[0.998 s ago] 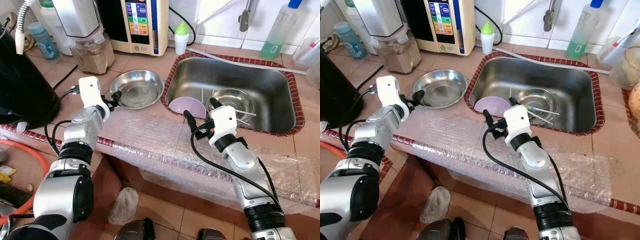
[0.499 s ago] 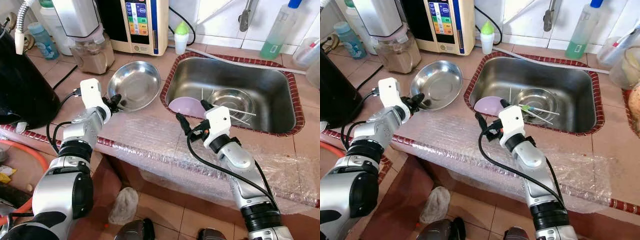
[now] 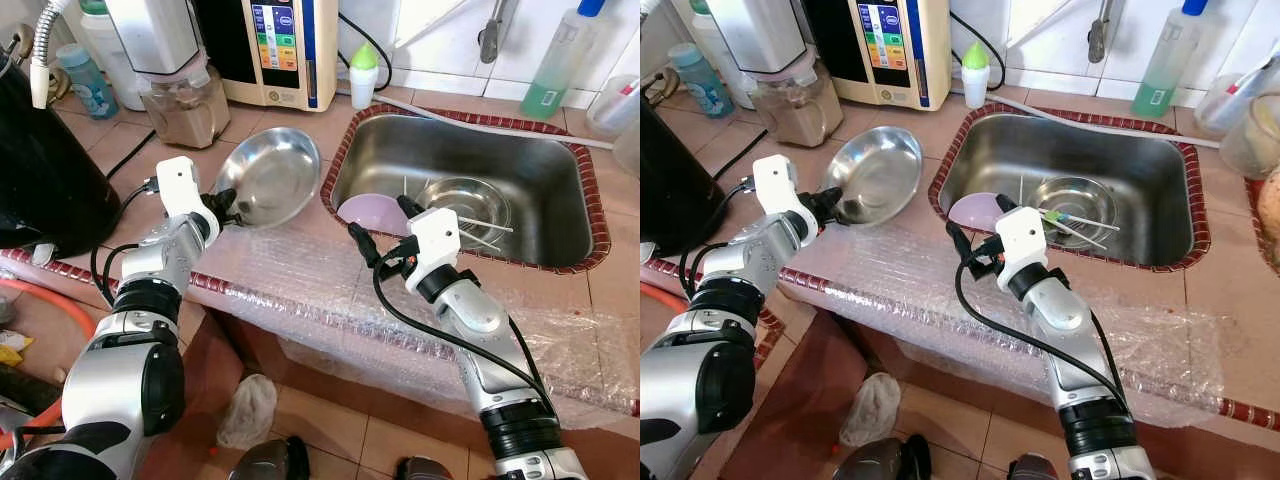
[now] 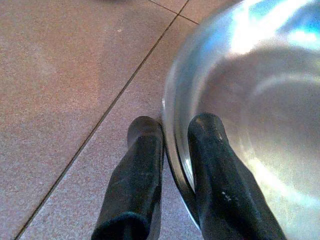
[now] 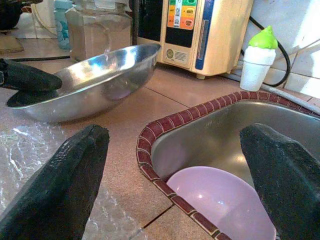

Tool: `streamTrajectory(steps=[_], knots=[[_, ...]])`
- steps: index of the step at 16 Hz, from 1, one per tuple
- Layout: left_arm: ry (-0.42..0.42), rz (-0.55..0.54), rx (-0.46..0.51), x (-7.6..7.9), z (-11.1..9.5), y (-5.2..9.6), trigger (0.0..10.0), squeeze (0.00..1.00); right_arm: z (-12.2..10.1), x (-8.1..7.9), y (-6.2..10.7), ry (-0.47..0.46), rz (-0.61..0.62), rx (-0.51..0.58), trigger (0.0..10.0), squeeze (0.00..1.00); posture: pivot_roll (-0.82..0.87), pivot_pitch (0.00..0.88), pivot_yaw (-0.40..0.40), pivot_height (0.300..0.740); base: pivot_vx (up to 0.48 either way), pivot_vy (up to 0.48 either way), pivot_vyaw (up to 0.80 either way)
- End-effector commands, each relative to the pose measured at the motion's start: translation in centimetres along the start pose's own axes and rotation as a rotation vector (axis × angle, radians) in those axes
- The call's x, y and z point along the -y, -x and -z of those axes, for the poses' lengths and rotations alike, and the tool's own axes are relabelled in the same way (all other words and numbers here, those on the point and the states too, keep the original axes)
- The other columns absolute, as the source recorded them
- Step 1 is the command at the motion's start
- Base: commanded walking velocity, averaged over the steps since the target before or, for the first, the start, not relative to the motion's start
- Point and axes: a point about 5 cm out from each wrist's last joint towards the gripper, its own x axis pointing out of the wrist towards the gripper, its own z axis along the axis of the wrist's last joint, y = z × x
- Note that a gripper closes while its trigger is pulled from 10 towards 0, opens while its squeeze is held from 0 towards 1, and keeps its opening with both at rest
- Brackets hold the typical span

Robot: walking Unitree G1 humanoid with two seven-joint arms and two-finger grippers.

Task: Kitchen organization

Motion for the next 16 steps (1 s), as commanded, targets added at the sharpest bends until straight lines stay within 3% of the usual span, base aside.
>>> streamTrajectory(steps=[1, 4, 6, 10, 13, 16], knots=[[-0.004, -0.008, 0.003, -0.5, -0.5, 0.2, 0.0, 0.00, 0.1, -0.2, -0.2, 0.000, -0.010, -0.007, 10.0, 0.00, -0.04, 0.053, 0.109, 0.740, 0.000, 0.000, 0.00], [-0.002, 0.007, 0.008, -0.8, -0.5, 0.5, 0.0, 0.00, 0.1, -0.2, -0.2, 0.000, -0.010, -0.009, 10.0, 0.00, -0.04, 0.050, 0.107, 0.740, 0.000, 0.000, 0.00], [0.019, -0.006, 0.071, -1.1, -0.9, 0.8, 0.0, 0.00, 0.2, -0.1, -0.3, -0.001, -0.010, -0.010, 10.0, 0.00, -0.04, 0.046, 0.099, 0.740, 0.000, 0.000, 0.00], [-0.005, 0.060, 0.103, 0.3, -0.3, 1.1, 0.0, 0.00, 0.3, -0.3, -0.5, -0.005, -0.017, -0.013, 10.0, 0.00, -0.04, 0.044, 0.086, 0.740, 0.000, 0.000, 0.00], [-0.023, 0.118, 0.230, 1.5, -1.9, 1.5, 0.0, 0.00, 0.1, -0.1, -0.8, -0.005, 0.002, 0.001, 10.0, 0.00, -0.03, 0.042, 0.083, 0.740, 0.000, 0.000, 0.00], [-0.075, 0.198, 0.326, 3.1, -2.9, 2.0, 0.0, 0.00, -0.8, 0.5, -1.2, -0.100, 0.063, 0.056, 10.0, 0.00, -0.03, 0.039, 0.084, 0.740, 0.000, 0.000, 0.00]])
